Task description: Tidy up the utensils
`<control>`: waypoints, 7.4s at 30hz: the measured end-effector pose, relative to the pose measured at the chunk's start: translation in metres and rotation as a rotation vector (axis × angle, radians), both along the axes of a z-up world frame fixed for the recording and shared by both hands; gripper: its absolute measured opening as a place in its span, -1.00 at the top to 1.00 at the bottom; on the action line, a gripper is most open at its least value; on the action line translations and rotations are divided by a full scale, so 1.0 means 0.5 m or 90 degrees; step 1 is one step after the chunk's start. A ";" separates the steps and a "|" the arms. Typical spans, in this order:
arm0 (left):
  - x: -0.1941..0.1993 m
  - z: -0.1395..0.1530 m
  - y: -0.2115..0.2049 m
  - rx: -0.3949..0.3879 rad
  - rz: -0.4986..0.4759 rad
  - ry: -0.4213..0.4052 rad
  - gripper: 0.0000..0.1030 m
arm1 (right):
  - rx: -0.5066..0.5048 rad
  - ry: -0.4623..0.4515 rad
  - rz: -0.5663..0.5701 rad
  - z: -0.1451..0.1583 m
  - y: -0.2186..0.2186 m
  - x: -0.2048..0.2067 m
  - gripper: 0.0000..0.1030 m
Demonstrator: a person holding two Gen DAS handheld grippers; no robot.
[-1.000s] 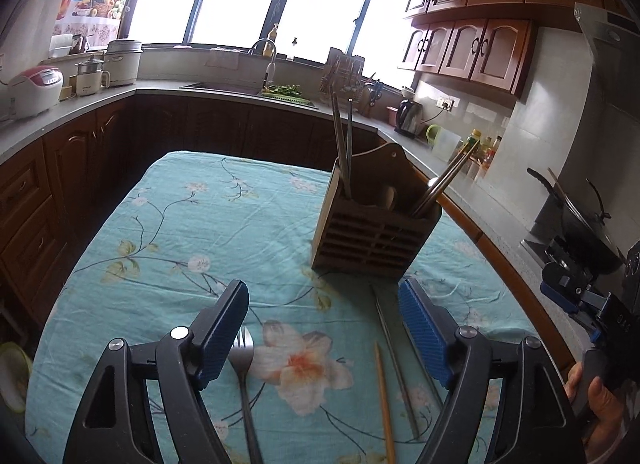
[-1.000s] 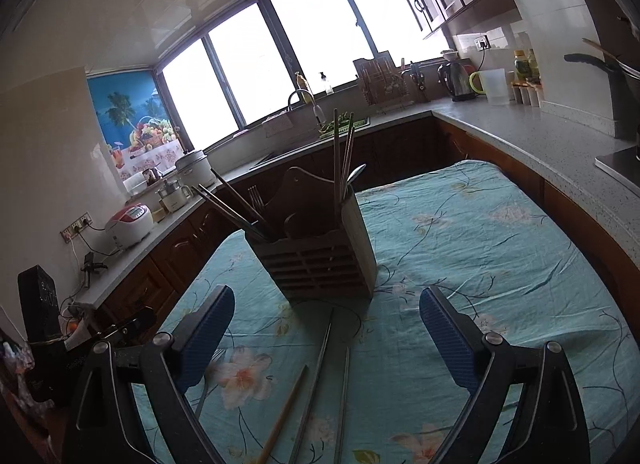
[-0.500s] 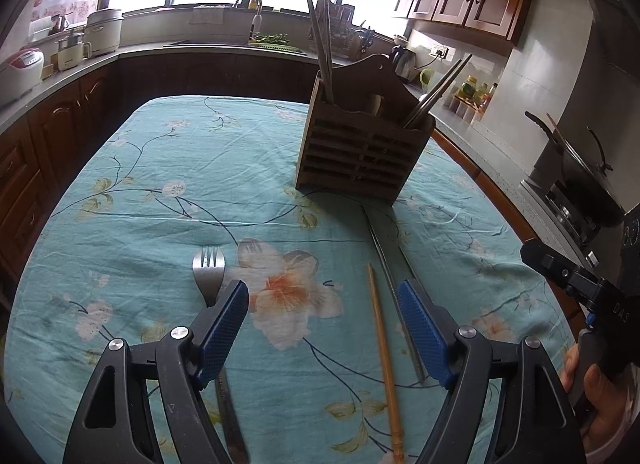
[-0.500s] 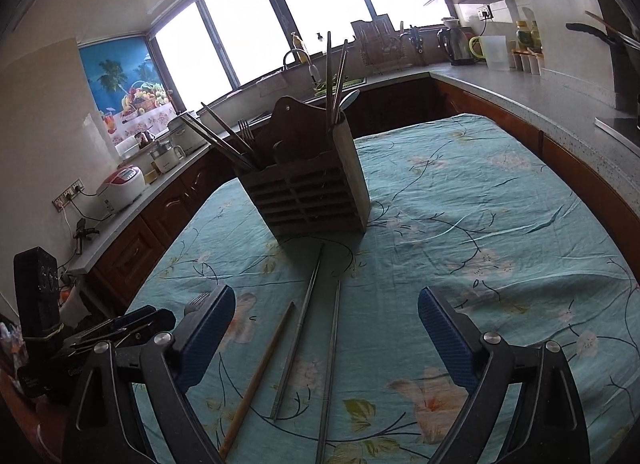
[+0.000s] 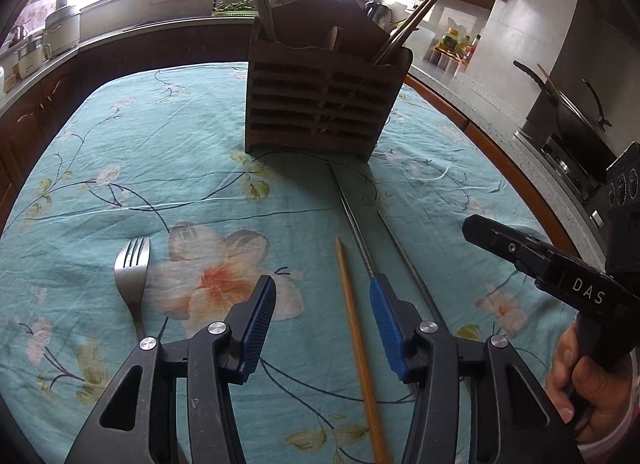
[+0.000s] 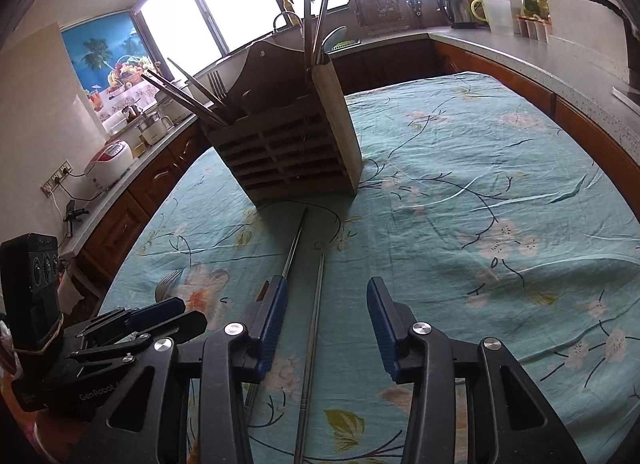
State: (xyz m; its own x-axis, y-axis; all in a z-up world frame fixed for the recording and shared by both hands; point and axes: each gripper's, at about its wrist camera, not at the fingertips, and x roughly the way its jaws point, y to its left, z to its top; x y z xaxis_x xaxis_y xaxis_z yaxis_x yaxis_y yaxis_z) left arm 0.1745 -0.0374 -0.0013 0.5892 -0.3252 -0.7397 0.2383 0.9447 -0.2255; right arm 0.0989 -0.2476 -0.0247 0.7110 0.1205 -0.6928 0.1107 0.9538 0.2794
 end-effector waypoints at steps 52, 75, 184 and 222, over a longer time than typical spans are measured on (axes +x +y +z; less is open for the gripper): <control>-0.069 0.137 0.095 -0.073 -0.032 -0.117 0.94 | -0.042 -0.094 0.051 0.157 0.039 -0.005 0.92; -0.092 0.228 0.175 -0.122 0.028 -0.235 0.94 | -0.047 -0.203 0.030 0.267 0.025 -0.012 0.92; -0.221 0.174 0.121 -0.051 0.147 -0.314 -0.85 | -0.025 -0.264 -0.005 0.195 0.015 -0.104 -0.84; -0.450 0.037 0.119 0.087 0.203 -0.377 -0.98 | -0.161 -0.312 -0.051 0.064 0.108 -0.324 -1.00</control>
State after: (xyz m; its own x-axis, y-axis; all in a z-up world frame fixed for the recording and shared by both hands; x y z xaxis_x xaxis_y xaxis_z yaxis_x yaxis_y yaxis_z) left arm -0.0504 0.0219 0.0172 0.9585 0.0044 -0.2852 -0.0094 0.9998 -0.0160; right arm -0.0632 -0.1934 0.0074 0.9573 -0.0739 -0.2795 0.0999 0.9918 0.0800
